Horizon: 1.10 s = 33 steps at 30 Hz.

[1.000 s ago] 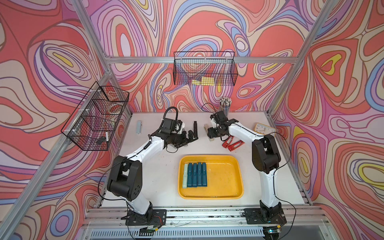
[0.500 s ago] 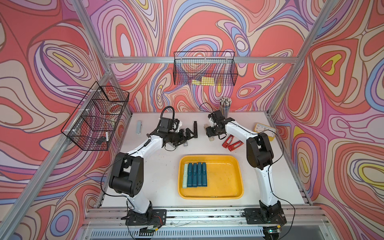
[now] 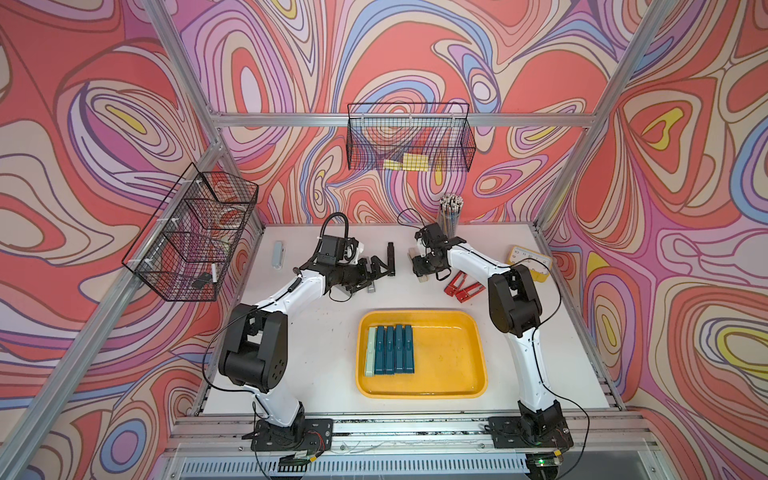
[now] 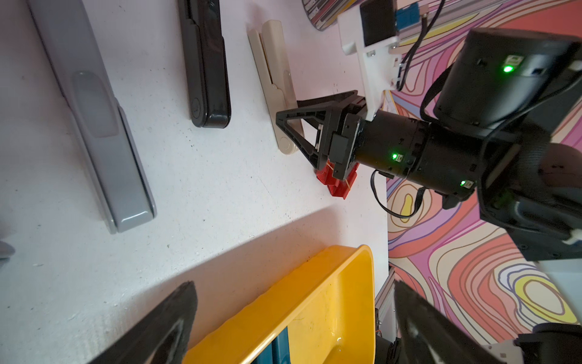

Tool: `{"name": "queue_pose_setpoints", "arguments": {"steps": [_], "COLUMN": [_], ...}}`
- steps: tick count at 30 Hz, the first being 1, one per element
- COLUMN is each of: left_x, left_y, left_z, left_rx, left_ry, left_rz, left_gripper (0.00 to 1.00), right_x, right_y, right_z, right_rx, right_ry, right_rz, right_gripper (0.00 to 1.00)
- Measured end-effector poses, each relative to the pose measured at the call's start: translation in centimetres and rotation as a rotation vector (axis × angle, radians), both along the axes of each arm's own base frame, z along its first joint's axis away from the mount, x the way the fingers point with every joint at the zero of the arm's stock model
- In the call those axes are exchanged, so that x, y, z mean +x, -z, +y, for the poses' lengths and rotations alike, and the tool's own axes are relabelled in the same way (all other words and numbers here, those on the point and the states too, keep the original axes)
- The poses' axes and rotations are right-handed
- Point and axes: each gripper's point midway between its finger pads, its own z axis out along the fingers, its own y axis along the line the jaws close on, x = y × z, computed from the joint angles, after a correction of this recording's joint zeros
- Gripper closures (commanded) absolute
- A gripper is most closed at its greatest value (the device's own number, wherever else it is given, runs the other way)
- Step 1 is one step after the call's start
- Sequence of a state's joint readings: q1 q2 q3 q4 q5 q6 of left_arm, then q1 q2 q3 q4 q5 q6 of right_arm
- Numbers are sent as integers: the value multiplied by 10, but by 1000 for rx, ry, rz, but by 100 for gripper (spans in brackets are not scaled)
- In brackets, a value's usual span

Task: Put the pruning pliers into the storage box
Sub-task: Pick up the pruning pliers from the center of the board.

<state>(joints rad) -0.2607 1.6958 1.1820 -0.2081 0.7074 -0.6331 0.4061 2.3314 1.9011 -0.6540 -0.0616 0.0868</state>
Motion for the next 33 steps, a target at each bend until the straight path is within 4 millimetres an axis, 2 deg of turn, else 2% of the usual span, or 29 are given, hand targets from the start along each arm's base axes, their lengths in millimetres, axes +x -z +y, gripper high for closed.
{"name": "queue_pose_setpoints", "arguments": {"steps": [6, 11, 17, 24, 30, 33], "left_x": [0, 1, 0, 1, 1, 1], "left_y": [-1, -2, 0, 2, 2, 1], "left_z": [0, -1, -1, 2, 1, 1], "left_rx": [-3, -8, -12, -12, -15, -17], "left_ry": [2, 4, 2, -4, -2, -1], "left_rz": [-3, -8, -2, 0, 0, 1], "left_gripper": [1, 1, 1, 1, 1, 1], "right_x": [-1, 3, 5, 2, 1, 2], "right_y": [4, 2, 2, 10, 13, 13], "right_z": [0, 2, 3, 2, 1, 1], "right_rx": [-2, 3, 3, -6, -8, -9], "right_ry": [-1, -2, -2, -2, 1, 2], "right_rz": [13, 6, 6, 28, 34, 33], "right_gripper": [49, 56, 57, 58, 71, 73]}}
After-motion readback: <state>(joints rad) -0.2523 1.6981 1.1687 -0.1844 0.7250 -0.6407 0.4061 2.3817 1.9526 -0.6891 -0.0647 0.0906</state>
